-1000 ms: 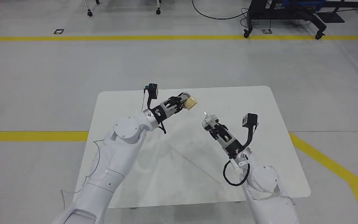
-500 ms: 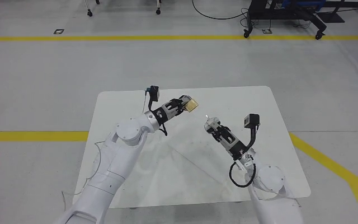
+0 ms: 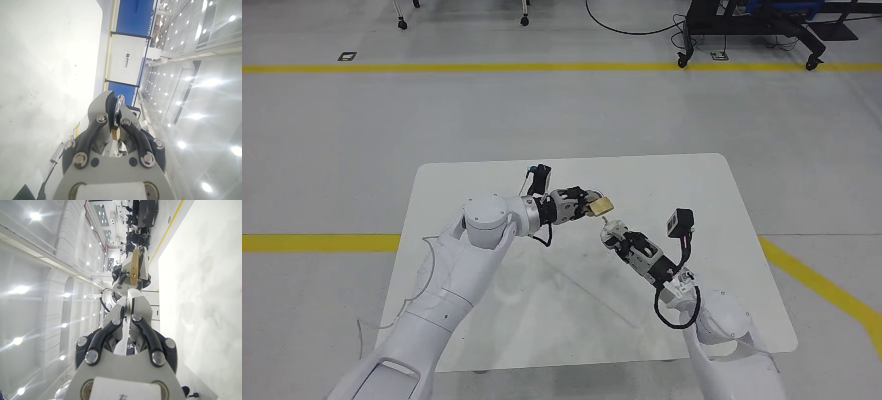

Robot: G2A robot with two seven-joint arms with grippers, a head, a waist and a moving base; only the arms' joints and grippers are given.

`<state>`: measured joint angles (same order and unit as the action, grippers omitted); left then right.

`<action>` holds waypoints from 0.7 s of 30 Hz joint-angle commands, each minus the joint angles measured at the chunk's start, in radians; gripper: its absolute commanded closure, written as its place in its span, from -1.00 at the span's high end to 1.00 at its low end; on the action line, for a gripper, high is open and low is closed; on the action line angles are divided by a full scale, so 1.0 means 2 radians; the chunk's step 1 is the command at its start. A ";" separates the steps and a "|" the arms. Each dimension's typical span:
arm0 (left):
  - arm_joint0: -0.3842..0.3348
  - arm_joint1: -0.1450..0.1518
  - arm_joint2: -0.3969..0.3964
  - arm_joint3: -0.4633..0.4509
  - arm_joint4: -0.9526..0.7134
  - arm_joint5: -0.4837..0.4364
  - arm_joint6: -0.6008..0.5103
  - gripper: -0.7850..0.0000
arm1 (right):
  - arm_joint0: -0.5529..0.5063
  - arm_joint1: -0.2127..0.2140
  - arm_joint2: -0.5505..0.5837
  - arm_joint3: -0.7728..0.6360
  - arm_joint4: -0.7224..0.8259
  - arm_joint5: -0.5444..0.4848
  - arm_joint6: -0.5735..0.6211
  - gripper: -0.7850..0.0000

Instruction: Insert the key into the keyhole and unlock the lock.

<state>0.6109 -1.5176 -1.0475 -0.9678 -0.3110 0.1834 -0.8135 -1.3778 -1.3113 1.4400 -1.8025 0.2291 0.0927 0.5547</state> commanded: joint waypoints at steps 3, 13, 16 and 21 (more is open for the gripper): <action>-0.006 -0.003 0.007 0.011 -0.001 -0.009 0.007 -1.00 | 0.000 0.001 0.001 0.000 0.000 0.007 -0.003 -1.00; -0.012 -0.004 0.012 0.020 0.006 -0.027 0.016 -1.00 | 0.013 0.004 -0.003 0.006 -0.011 0.027 -0.018 -1.00; -0.012 -0.005 0.015 0.020 0.009 -0.030 0.014 -1.00 | 0.015 0.005 -0.005 0.005 -0.015 0.031 -0.024 -1.00; -0.010 -0.005 0.016 0.022 0.007 -0.034 0.012 -1.00 | 0.015 0.005 -0.008 0.005 -0.017 0.033 -0.032 -1.00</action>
<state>0.5890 -1.5273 -1.0151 -0.9248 -0.2907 0.1162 -0.7853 -1.3470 -1.3005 1.4240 -1.7922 0.1953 0.1587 0.4940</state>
